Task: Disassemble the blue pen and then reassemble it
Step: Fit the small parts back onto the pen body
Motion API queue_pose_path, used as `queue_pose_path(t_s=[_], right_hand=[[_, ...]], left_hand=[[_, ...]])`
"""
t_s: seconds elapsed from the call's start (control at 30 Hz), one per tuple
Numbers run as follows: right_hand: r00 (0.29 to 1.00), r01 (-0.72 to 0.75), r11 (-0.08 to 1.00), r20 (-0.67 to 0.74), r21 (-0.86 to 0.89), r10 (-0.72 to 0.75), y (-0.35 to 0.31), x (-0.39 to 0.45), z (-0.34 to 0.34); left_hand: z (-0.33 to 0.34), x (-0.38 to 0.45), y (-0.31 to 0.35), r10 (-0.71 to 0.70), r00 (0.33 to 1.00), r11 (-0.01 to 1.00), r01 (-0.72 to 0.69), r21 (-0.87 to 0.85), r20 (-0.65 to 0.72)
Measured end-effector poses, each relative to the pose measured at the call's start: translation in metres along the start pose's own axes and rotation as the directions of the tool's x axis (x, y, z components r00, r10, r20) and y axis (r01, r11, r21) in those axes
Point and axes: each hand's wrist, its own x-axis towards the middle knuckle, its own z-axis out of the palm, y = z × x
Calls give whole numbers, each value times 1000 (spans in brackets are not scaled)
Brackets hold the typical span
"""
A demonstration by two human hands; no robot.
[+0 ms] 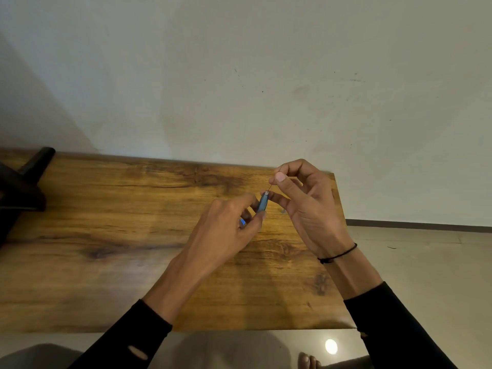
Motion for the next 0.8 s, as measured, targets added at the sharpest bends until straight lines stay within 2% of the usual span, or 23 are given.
queue_pose_path(t_s=[0.33, 0.63, 0.67, 0.7, 0.73, 0.77, 0.8], right_hand=[[998, 60, 990, 9, -127, -59, 6, 1, -1], [996, 93, 994, 12, -49, -93, 13, 5, -11], [994, 107, 988, -11, -112, -109, 13, 7, -16], [990, 116, 963, -47, -243, -131, 13, 9, -24], [984, 112, 895, -75, -432, -159, 14, 12, -34], [981, 82, 765, -84, -639, -175, 15, 15, -47], [985, 34, 583, -72, -812, -157, 18, 17, -61]], left_hand=[[-3, 0, -1, 36, 999, 999, -36, -12, -29], [-6, 0, 3, 62, 996, 997, -64, -37, -63], [-7, 0, 3, 65, 996, 996, -69, -53, -68], [-9, 0, 4, 69, 995, 995, -74, -68, -73], [-10, -1, 4, 72, 994, 993, -78, -84, -77], [-11, -1, 4, 71, 994, 992, -79, -99, -78], [-12, -1, 5, 72, 994, 991, -81, -110, -80]])
